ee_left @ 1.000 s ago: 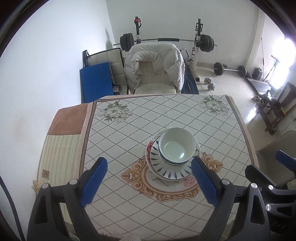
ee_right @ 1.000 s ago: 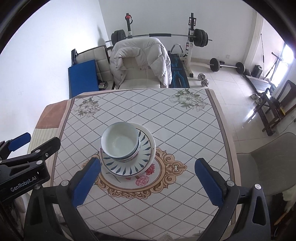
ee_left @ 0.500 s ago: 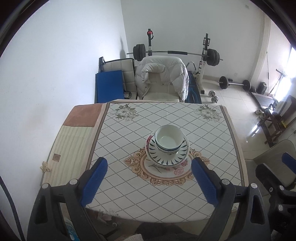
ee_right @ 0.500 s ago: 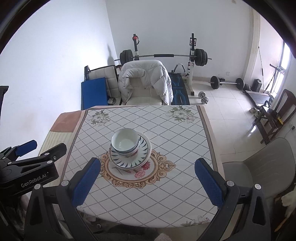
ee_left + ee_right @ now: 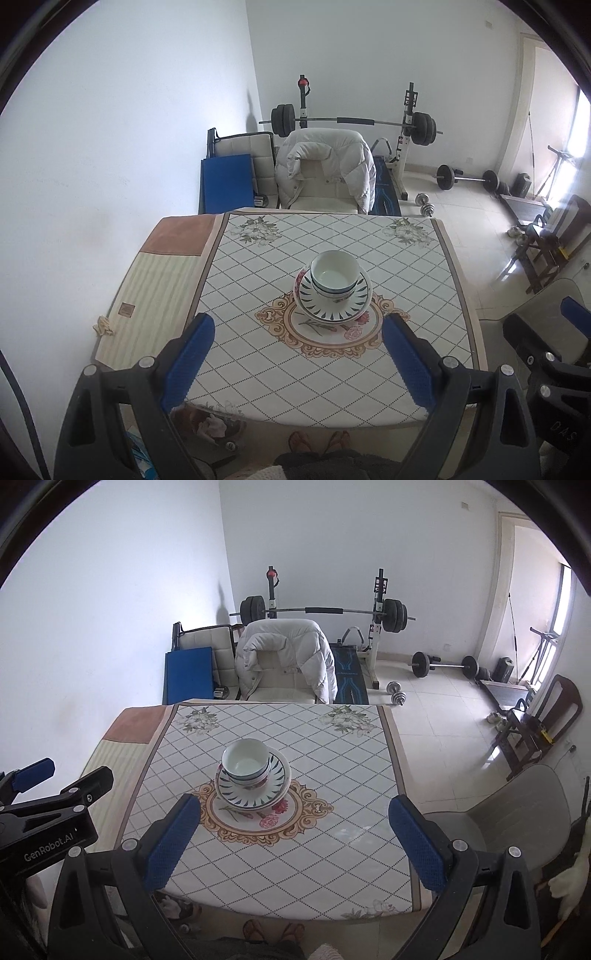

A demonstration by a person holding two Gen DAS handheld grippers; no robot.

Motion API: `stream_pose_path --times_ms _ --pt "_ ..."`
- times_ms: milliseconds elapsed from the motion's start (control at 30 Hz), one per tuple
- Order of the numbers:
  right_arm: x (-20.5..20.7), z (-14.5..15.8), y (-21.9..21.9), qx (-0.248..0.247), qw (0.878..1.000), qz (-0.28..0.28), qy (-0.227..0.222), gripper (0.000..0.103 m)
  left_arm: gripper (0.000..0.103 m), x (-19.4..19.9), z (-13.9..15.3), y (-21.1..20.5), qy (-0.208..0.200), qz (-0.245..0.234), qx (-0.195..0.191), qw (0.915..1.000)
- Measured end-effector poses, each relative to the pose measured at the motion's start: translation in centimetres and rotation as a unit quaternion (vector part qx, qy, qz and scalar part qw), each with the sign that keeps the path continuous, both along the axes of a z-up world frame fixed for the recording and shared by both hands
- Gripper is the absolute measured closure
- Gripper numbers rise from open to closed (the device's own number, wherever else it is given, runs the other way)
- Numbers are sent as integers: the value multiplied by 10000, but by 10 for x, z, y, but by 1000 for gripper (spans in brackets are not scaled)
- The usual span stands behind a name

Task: Organize plates and bowls

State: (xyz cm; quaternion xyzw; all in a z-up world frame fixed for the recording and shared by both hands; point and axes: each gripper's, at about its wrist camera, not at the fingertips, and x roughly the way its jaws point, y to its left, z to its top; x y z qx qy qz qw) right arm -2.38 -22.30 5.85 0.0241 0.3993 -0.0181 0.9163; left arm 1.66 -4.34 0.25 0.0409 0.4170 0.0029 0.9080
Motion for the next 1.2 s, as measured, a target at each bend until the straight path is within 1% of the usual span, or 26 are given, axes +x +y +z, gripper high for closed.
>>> stream_pose_path --times_ms 100,133,167,300,533,833,1133,1200 --pt "-8 4 2 -44 10000 -76 -30 0 10 -5 1 4 -27 -11 -29 10000" --pt "-11 6 2 -42 9999 -100 -26 0 4 -6 1 4 -38 -34 -21 10000" --pt "-13 7 2 -31 9999 -125 -38 0 0 -7 2 5 -57 -52 -14 10000" --pt "-23 14 4 -105 9995 -269 -156 0 0 -13 4 10 -163 -80 -19 9998" --pt "-28 21 14 -315 9984 -375 -293 0 0 -18 6 19 -188 -62 -66 9998" --pt "-34 28 30 -513 9972 -370 -408 0 0 -22 4 32 -212 28 -128 9997" --pt "-36 29 36 -522 9973 -356 -382 0 0 -24 1 43 -222 91 -105 9997" --pt "-37 30 37 -442 9978 -300 -402 0 0 -25 2 45 -231 100 -117 9996"
